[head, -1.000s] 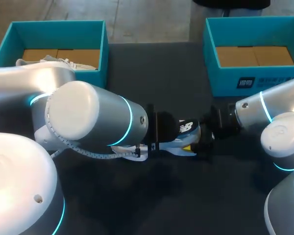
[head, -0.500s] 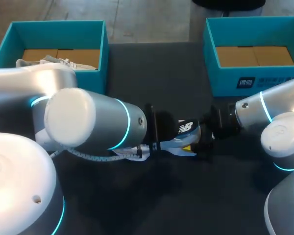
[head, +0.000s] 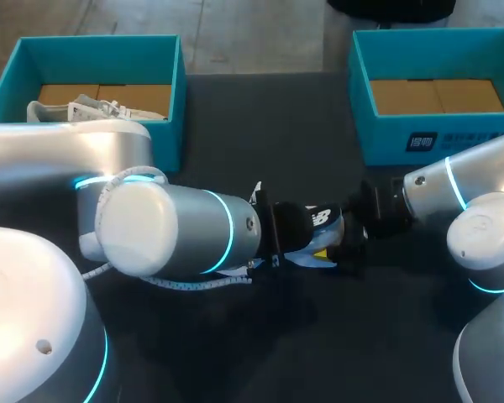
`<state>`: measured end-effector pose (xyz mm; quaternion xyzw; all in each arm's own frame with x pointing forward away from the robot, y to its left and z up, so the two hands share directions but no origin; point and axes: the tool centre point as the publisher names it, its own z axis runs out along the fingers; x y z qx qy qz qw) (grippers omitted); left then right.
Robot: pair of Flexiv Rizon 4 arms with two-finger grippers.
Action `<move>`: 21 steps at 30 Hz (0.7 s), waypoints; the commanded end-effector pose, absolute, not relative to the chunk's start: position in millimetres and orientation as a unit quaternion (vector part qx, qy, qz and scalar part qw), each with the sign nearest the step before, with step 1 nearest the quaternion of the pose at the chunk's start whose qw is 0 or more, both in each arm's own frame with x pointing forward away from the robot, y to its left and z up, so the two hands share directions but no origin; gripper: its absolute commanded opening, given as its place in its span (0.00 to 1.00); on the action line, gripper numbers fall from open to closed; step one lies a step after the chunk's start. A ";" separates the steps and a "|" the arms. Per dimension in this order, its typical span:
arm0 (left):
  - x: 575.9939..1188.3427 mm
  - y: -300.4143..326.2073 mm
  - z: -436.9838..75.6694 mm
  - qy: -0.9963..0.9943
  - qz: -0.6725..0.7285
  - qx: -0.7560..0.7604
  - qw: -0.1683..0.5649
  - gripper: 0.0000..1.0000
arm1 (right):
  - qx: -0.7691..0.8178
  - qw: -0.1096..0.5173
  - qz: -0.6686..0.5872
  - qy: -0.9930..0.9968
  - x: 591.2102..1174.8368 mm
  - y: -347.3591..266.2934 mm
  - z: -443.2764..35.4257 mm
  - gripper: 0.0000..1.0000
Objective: Take the shoe out of the shoebox, open the shoe tongue, remove and reinsert the insole, then place the shoe into the shoebox
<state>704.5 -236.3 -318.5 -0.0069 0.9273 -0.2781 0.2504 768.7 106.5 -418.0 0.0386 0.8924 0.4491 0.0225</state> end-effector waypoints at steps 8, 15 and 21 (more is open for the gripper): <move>705.2 -256.9 -334.9 0.917 -0.287 -0.016 0.277 0.19 | 0.039 0.023 0.448 0.893 770.9 107.5 -419.5 0.00; 707.2 -258.6 -333.9 0.912 -0.289 -0.016 0.290 0.31 | 0.039 0.023 0.448 0.893 770.9 107.5 -419.5 0.00; 714.4 -260.3 -334.3 0.905 -0.294 -0.020 0.306 0.26 | 0.039 0.023 0.448 0.893 770.9 107.5 -419.5 0.00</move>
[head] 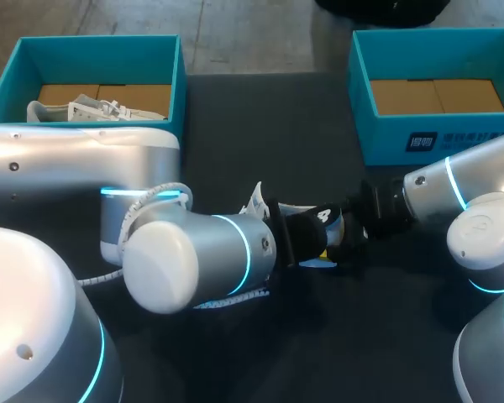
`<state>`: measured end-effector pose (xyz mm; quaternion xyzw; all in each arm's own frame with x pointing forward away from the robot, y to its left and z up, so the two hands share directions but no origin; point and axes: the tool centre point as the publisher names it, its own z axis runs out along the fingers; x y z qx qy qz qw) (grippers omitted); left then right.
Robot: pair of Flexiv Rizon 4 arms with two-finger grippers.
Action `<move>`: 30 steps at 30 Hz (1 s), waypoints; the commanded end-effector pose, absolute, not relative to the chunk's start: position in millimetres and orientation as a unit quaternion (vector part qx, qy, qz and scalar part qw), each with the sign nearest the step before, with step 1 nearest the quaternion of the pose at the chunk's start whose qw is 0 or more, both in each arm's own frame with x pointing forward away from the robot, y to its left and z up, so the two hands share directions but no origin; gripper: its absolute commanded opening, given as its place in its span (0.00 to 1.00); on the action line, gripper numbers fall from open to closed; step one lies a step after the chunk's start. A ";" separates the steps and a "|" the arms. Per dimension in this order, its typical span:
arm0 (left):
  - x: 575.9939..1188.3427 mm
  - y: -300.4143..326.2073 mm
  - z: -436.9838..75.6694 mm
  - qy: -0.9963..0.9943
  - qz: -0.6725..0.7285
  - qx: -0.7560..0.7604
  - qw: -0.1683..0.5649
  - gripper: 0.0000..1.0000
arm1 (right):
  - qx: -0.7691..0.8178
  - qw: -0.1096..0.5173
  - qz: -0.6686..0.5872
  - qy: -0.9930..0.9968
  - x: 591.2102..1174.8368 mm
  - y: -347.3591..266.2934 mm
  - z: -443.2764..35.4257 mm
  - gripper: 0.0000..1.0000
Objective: Take the shoe out of the shoebox, open the shoe tongue, remove and reinsert the insole, then place the shoe into the shoebox
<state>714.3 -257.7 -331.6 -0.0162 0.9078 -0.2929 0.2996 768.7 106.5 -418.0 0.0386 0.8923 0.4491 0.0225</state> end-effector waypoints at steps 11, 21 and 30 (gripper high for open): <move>725.9 -263.2 -334.2 0.899 -0.299 -0.030 0.319 0.25 | 0.039 0.023 0.448 0.893 770.9 107.5 -419.5 0.00; 732.2 -262.3 -339.7 0.898 -0.302 -0.037 0.316 0.22 | 0.039 0.023 0.448 0.893 770.9 107.5 -419.5 0.00; 735.1 -263.9 -345.5 0.899 -0.302 -0.038 0.316 0.22 | 0.039 0.023 0.448 0.893 770.9 107.5 -419.5 0.00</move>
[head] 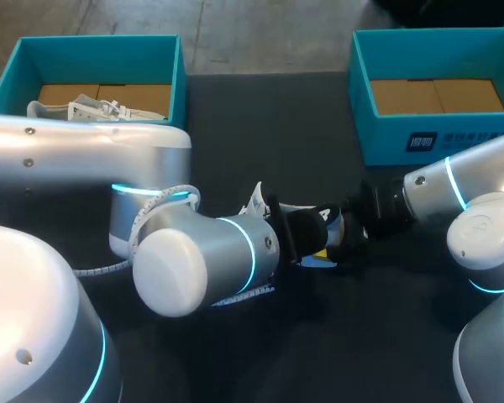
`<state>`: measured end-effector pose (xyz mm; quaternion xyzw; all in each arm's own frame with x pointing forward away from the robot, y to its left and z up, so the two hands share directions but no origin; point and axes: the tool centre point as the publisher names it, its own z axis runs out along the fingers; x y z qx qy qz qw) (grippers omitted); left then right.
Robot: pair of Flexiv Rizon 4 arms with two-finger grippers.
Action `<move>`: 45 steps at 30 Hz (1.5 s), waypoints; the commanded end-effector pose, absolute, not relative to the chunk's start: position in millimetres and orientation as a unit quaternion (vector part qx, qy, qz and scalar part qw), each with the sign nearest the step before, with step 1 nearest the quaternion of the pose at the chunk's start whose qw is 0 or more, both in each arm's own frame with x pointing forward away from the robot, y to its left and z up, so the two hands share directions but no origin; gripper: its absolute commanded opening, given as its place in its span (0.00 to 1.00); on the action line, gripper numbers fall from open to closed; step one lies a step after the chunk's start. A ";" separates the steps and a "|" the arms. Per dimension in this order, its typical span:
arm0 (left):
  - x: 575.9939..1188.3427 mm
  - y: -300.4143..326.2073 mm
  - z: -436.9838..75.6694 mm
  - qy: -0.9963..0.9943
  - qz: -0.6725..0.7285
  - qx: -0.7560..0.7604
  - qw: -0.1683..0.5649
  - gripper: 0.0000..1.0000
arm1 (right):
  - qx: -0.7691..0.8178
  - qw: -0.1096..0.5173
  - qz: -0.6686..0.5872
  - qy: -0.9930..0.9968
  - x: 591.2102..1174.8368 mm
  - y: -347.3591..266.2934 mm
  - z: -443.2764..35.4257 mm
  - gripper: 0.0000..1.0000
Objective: Take the shoe out of the shoebox, open the shoe tongue, remove and reinsert the insole, then place the shoe into the shoebox
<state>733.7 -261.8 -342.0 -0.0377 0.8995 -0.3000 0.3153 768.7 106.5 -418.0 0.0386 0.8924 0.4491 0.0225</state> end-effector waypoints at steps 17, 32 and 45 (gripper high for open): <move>739.2 -263.9 -347.2 0.898 -0.304 -0.040 0.316 0.00 | 0.039 0.023 0.448 0.893 770.9 107.5 -419.5 0.00; 722.8 -270.3 -321.0 0.890 -0.347 -0.024 0.295 0.00 | 0.039 0.023 0.448 0.893 770.9 107.5 -419.5 0.00; 722.7 -269.4 -321.1 0.888 -0.354 -0.030 0.293 0.45 | 0.039 0.023 0.448 0.893 770.9 107.5 -419.5 0.00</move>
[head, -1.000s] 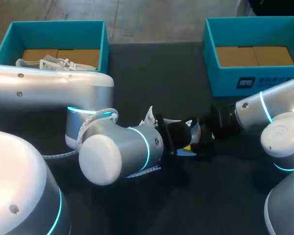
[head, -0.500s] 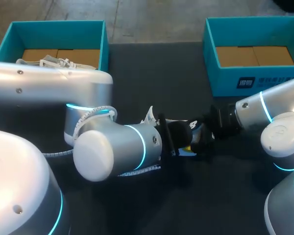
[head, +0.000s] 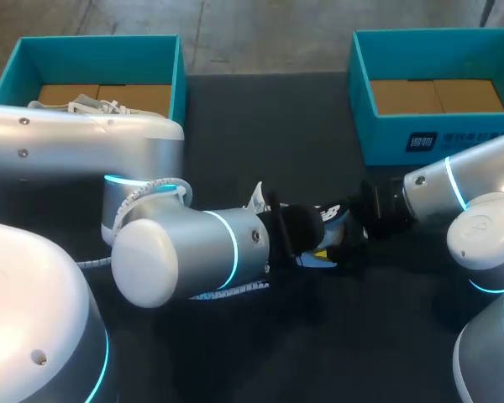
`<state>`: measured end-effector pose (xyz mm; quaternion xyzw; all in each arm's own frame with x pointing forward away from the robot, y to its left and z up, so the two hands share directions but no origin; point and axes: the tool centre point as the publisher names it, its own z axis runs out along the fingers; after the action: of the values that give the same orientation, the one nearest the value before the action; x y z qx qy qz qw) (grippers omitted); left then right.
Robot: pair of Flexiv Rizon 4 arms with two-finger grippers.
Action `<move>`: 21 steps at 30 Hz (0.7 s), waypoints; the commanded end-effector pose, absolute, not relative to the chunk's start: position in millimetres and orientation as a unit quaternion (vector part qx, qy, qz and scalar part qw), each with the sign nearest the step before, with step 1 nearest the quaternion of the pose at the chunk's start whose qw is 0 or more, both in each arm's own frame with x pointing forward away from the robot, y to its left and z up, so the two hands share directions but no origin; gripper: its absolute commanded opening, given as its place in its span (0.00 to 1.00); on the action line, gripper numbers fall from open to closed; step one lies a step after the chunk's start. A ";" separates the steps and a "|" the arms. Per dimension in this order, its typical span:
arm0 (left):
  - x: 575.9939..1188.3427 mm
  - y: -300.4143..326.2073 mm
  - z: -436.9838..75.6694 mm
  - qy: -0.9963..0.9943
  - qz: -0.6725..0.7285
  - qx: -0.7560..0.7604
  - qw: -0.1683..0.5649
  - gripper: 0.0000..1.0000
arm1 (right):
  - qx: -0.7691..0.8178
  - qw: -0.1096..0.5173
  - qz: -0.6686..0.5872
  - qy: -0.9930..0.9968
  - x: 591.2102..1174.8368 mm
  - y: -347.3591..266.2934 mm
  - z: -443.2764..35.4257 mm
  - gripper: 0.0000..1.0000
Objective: Take the shoe out of the shoebox, open the shoe tongue, remove and reinsert the insole, then place the shoe into the shoebox
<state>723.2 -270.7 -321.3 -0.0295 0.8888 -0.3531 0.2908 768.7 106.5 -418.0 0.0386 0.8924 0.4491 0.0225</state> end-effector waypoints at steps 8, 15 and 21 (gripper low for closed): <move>727.1 -265.7 -323.8 0.875 -0.354 -0.039 0.328 0.64 | 0.039 0.023 0.448 0.893 770.9 107.5 -419.5 0.00; 732.4 -264.1 -328.3 0.870 -0.348 -0.046 0.347 0.50 | 0.039 0.023 0.448 0.893 770.9 107.5 -419.5 0.00; 736.6 -263.4 -328.5 0.869 -0.346 -0.051 0.351 0.46 | 0.039 0.023 0.448 0.893 770.9 107.5 -419.5 0.00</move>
<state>738.2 -262.1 -327.6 -0.0495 0.8698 -0.3465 0.3477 768.7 106.5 -418.0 0.0386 0.8924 0.4491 0.0225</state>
